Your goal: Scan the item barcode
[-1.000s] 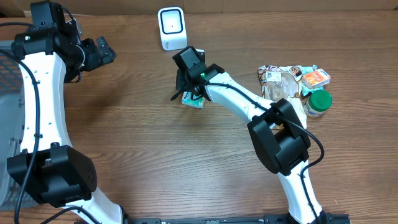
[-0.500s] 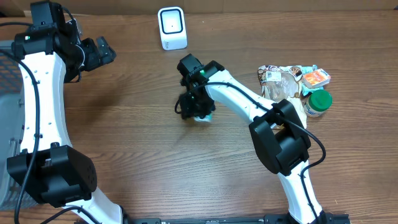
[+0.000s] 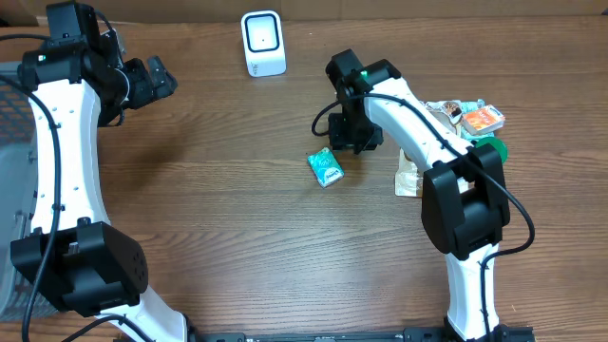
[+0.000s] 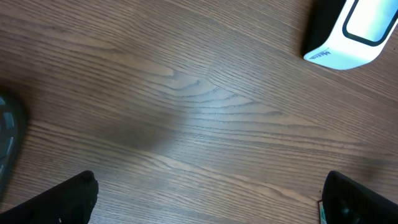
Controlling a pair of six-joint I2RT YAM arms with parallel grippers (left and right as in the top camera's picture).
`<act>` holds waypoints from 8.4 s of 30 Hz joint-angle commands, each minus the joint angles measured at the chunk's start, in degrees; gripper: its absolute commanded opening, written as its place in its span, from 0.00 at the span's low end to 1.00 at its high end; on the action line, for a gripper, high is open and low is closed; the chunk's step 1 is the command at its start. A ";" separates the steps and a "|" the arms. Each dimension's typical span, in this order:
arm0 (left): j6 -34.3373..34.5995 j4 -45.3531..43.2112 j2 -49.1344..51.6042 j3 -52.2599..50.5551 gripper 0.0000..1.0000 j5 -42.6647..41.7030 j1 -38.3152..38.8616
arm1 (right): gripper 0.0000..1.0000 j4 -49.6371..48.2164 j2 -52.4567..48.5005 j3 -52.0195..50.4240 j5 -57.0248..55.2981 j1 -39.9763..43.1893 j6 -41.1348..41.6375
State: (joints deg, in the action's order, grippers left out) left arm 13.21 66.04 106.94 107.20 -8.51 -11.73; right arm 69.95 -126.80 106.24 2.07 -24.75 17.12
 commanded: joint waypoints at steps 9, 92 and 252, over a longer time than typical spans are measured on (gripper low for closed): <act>-0.55 -0.02 0.61 0.15 0.99 0.13 0.11 | 0.41 1.38 -1.60 -0.42 12.68 1.05 -15.89; -0.55 -0.02 0.61 0.15 1.00 0.13 0.11 | 0.04 -34.45 17.05 -17.97 87.86 13.25 4.61; -0.57 -0.04 0.61 0.15 0.99 0.13 0.11 | 1.00 27.08 48.87 19.52 15.69 5.53 -5.38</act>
State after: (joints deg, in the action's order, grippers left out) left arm 13.21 66.04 106.96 107.20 -8.49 -11.73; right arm 97.17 -80.03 125.36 18.39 -19.18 11.38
